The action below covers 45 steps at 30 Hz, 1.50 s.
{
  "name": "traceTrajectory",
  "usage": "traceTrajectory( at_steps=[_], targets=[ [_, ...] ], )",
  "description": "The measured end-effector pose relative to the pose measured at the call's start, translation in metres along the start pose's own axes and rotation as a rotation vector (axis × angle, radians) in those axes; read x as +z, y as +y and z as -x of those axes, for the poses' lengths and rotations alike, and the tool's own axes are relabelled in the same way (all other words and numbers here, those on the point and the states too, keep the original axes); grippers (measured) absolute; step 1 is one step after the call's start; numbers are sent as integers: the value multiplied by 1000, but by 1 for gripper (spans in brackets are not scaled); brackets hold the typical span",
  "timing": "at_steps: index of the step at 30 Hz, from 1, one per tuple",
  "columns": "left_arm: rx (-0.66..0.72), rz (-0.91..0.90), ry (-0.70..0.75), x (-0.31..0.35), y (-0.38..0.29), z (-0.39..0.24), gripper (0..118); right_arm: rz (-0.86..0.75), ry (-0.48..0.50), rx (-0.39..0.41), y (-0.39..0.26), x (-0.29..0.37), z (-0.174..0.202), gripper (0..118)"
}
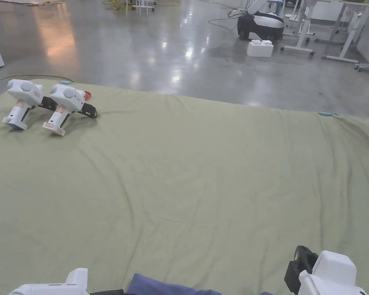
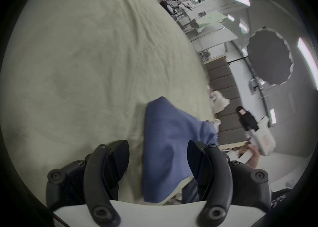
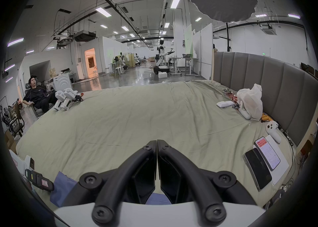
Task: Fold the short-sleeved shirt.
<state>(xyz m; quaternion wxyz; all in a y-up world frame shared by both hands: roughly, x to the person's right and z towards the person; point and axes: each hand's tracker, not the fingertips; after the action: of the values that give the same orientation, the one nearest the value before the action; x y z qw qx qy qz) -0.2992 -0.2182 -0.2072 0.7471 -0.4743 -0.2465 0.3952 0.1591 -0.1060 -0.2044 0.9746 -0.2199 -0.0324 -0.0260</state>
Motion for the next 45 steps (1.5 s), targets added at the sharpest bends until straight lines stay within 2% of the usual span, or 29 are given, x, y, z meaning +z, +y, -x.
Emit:
traceTrajectory(
  at_steps=[4, 6, 8, 9, 12, 19, 21, 26, 29, 32, 36, 40, 45],
  targets=[
    [62, 40, -92, -15, 2, 8, 71, 2, -2, -2, -1, 2, 1, 1],
    [36, 63, -46, -27, 1, 2, 51, 3, -4, -4, -2, 2, 1, 1],
    [-54, 66, 29, -38, -4, -8, 23, 6, -5, -6, -3, 2, 1, 1],
    [-62, 66, 51, -41, -5, -11, 16, 6, -6, -9, -3, 3, 1, 1],
    [-55, 33, 25, -32, -7, -16, 9, 5, -8, -11, -3, 4, -1, 1],
    [-112, -59, 9, 16, 1, -47, 7, 8, -17, -17, -2, 3, -10, 1],
    [-123, -97, 60, 40, 8, -66, 7, 9, -18, -18, -2, 3, -12, 1],
    [-204, -146, 327, 92, 32, -95, 7, 10, -15, -23, -2, 2, -13, 1],
    [-234, -179, 429, 105, 31, -126, 7, 12, -4, -31, -3, 1, -10, 1],
    [-268, -143, 524, 101, 28, -149, 7, 14, 10, -33, -5, -1, -6, 1],
    [-285, -144, 504, 84, 15, -174, 7, 20, 24, -44, -9, -3, -1, 1],
    [-399, -70, 510, 54, -5, -197, 8, 30, 35, -41, -12, -4, 2, 1],
    [-438, -41, 471, 25, -19, -217, 8, 35, 39, -39, -16, -2, 1, 1]
  ],
)
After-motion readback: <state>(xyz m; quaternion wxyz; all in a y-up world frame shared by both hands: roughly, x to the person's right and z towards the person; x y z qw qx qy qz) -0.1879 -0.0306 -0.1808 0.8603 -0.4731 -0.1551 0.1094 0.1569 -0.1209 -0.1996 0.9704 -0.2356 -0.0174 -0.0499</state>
